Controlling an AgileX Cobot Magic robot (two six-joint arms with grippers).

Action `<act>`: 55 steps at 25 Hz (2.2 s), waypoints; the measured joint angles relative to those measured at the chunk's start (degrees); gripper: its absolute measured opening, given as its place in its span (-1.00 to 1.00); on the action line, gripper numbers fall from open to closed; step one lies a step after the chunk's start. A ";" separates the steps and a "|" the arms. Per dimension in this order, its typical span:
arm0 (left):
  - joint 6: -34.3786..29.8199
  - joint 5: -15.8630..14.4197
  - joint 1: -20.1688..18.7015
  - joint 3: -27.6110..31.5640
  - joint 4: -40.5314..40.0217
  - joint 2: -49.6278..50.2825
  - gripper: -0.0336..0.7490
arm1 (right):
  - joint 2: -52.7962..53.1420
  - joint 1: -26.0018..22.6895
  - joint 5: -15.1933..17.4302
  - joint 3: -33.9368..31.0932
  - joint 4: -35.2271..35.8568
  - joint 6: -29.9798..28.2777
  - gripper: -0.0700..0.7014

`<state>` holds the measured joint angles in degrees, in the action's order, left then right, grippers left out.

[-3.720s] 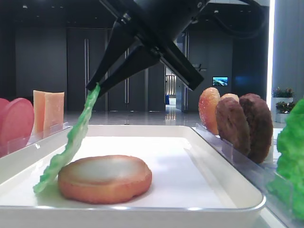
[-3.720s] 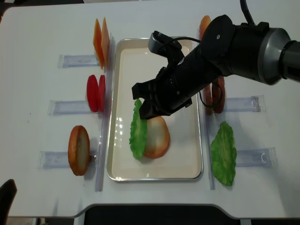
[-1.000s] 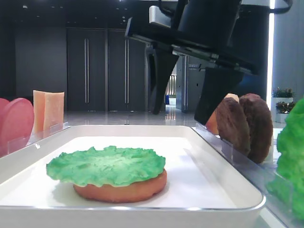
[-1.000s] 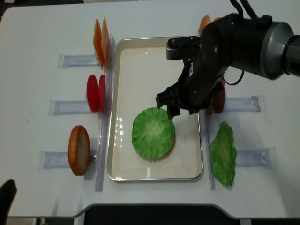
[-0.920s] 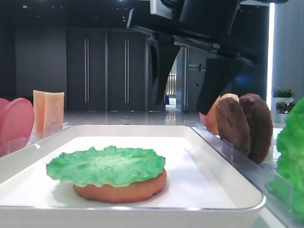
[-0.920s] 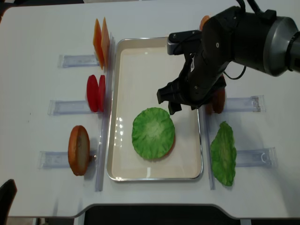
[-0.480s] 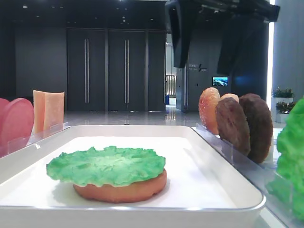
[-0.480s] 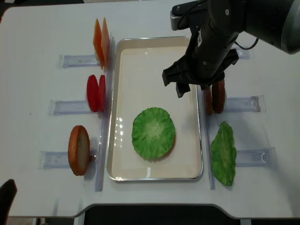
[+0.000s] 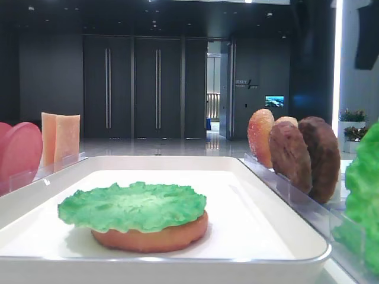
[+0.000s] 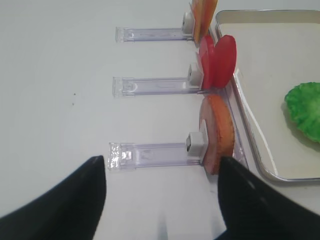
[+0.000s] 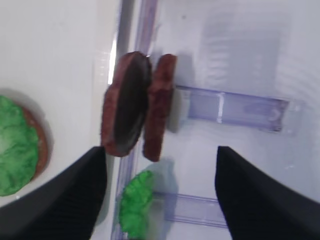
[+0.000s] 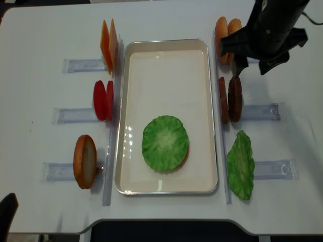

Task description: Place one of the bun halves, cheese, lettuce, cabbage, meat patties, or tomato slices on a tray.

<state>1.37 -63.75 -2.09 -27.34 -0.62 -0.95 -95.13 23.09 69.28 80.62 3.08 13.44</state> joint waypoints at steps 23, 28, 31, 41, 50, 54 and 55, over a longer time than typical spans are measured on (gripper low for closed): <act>-0.23 0.00 0.00 0.00 0.00 0.00 0.45 | 4.31 -27.16 0.69 0.00 -2.61 -11.62 0.33; -0.23 0.00 0.00 0.00 0.00 0.00 0.45 | 6.11 -27.67 0.56 -1.02 -2.67 -11.96 0.32; -0.23 0.00 0.00 0.00 0.00 0.00 0.45 | 9.81 -27.72 0.50 -4.87 -2.67 -12.01 0.32; -0.23 0.00 0.00 0.00 0.00 0.00 0.45 | 30.91 -27.72 0.76 -19.11 -2.36 -12.01 0.32; -0.23 0.00 0.00 0.00 0.00 0.00 0.45 | 49.86 -27.72 0.77 -28.43 1.14 -12.01 0.32; -0.23 0.00 0.00 0.00 0.00 0.00 0.45 | 57.47 -27.72 0.90 -33.12 1.14 -12.06 0.32; -0.23 0.00 0.00 0.00 0.00 0.00 0.45 | 59.56 -27.72 0.90 -34.42 1.14 -12.06 0.32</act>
<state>1.14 -63.75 -2.09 -27.34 -0.62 -0.95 -35.57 -4.63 70.18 46.20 4.23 1.38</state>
